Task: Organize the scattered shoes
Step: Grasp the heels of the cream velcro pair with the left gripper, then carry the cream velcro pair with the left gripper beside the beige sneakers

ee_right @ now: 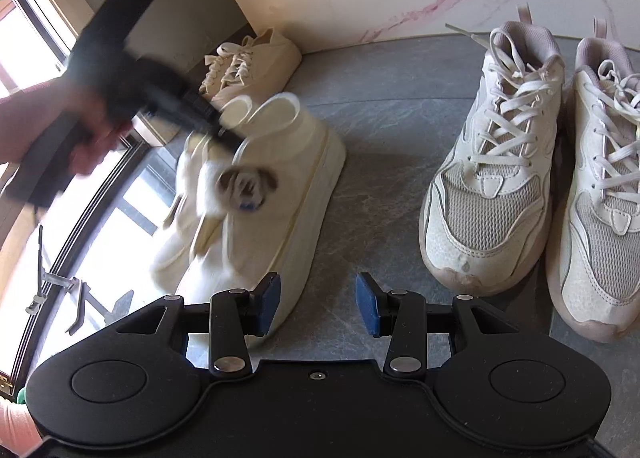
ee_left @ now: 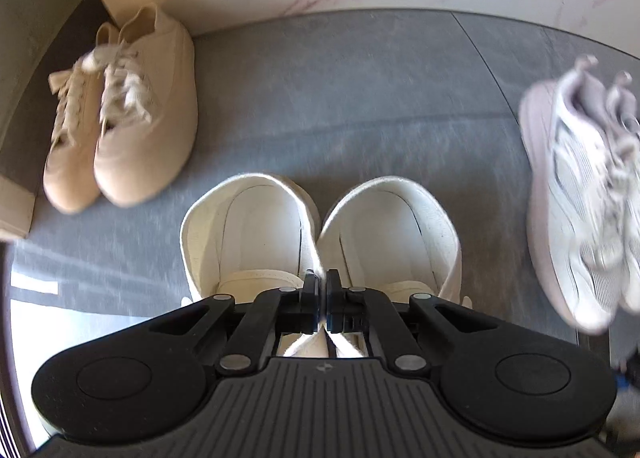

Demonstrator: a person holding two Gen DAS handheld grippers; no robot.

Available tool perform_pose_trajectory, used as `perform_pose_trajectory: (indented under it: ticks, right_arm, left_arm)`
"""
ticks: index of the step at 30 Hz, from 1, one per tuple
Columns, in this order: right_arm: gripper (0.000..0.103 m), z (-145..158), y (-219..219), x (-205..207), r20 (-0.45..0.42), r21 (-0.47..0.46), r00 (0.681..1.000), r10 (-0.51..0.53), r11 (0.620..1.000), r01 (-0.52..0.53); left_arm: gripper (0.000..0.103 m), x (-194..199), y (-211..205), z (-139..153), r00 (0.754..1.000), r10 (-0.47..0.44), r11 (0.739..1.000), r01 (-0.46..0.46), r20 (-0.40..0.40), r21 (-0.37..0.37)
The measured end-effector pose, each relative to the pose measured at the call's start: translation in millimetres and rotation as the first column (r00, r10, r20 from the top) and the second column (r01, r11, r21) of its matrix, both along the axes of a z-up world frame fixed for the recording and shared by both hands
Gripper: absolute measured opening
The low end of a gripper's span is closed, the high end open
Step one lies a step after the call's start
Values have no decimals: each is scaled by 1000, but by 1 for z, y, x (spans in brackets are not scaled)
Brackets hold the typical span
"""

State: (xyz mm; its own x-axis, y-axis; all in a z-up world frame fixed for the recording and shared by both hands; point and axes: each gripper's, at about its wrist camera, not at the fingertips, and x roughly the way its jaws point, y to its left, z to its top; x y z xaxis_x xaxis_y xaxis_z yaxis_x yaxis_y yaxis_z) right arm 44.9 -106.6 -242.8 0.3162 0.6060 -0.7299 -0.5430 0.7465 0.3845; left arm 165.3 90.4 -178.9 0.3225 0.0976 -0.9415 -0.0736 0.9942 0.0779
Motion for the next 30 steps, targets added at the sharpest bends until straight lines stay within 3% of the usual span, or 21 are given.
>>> perform_pose_trajectory:
  ticks: [11,19,25,30]
  right_arm:
    - [41,-7,-4,0,-8,-32,1000,-6,999,6]
    - [41,-6,2,7,-38,-132,999,23,991,-28]
    - [45,0,15,12,-9,-244,999,50,968,-51]
    - [46,4,22,13,-6,-296,997,79,952,-77]
  left_arm:
    - [2,99,28,1,998,61,996,-62,32,57]
    - [1,156,37,1,996,74,992,-80,59,100]
    - [0,189,47,21,993,58,988,-72,107,135]
    - [0,200,44,34,996,21,991,-32,83,129]
